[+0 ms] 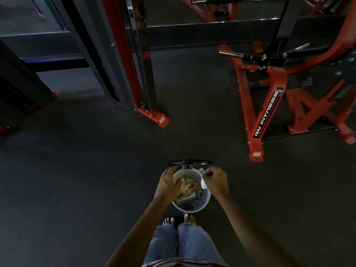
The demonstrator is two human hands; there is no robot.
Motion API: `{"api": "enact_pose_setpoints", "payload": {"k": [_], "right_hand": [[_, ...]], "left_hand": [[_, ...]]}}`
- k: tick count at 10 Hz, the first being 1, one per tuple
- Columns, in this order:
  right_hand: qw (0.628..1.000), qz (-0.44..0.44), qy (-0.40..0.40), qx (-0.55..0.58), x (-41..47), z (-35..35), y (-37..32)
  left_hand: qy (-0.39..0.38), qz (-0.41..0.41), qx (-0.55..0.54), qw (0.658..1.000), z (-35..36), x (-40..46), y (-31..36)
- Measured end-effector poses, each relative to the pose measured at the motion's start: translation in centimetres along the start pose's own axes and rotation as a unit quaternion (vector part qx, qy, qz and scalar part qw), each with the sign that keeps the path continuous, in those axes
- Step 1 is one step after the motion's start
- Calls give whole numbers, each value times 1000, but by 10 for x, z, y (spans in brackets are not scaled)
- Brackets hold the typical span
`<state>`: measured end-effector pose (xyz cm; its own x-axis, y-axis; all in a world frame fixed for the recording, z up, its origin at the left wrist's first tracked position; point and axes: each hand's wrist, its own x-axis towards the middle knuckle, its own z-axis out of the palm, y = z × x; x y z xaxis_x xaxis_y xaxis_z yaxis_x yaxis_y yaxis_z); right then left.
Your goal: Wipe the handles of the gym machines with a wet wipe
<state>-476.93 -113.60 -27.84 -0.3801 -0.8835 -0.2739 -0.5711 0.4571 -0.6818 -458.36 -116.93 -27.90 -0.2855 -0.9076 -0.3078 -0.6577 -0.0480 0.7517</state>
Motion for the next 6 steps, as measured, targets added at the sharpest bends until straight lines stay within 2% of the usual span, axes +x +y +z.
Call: {"api": "enact_pose_setpoints", "payload": {"k": [4, 6], "right_hand": [[999, 15, -21, -45, 6, 8, -4], [999, 39, -13, -24, 6, 6, -11]], "left_hand": [[8, -23, 15, 1000, -18, -2, -18], [6, -26, -6, 1000, -18, 1, -18]]}}
